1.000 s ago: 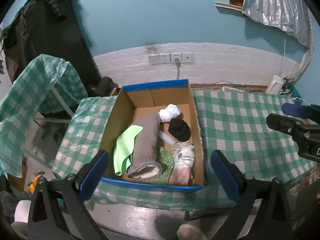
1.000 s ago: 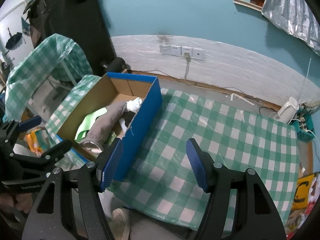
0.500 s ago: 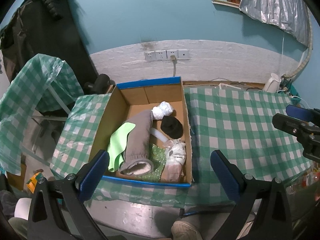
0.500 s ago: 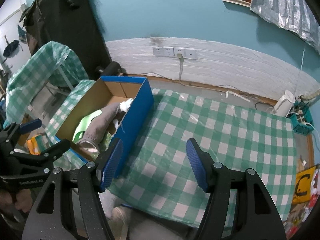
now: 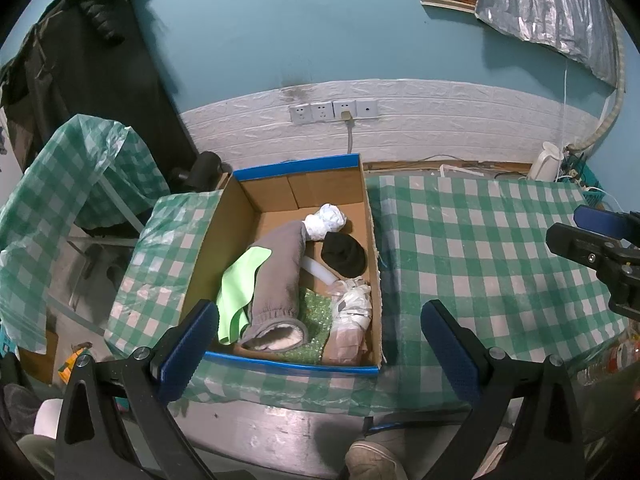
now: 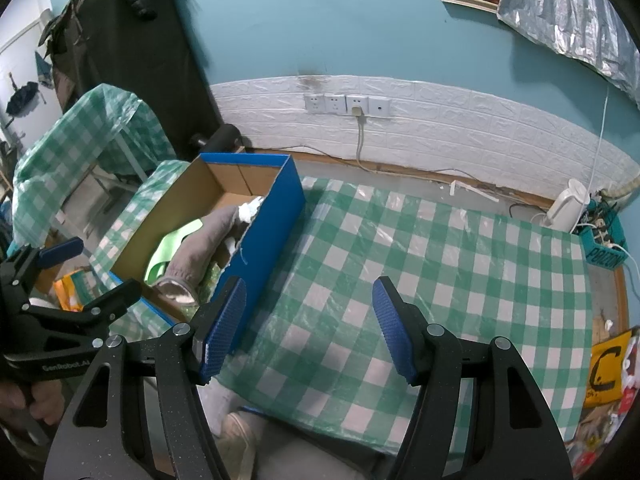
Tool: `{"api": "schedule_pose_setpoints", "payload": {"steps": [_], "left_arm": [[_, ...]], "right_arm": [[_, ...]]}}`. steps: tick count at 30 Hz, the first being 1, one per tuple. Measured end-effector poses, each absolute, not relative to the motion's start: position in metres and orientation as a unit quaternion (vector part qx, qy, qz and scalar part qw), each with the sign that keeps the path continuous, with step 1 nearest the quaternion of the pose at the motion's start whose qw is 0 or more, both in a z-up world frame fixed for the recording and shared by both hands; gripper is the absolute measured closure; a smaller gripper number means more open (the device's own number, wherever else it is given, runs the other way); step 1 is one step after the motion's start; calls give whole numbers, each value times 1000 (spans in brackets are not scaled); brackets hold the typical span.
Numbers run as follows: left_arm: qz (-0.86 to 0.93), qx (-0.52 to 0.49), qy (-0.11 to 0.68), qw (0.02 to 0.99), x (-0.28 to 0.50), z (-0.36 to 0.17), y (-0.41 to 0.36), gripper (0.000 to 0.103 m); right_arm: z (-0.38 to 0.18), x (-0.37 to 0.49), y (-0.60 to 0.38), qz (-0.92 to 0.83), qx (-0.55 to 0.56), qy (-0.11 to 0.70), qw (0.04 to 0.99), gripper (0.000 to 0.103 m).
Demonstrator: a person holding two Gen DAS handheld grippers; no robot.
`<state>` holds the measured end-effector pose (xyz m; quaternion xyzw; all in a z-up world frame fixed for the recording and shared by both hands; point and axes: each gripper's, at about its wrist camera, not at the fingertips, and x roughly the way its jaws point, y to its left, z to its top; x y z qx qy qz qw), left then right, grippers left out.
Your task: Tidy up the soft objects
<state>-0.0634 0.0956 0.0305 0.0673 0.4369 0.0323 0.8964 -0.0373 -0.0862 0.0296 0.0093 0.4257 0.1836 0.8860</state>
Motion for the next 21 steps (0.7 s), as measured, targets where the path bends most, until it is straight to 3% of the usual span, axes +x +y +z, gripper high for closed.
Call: {"api": "schedule_pose_setpoints", "payload": {"steps": [21], "left_arm": [[29,63,439,896,-64,31,95,1]], "right_arm": [[29,-38,-85,184,9,425,886,38]]}}
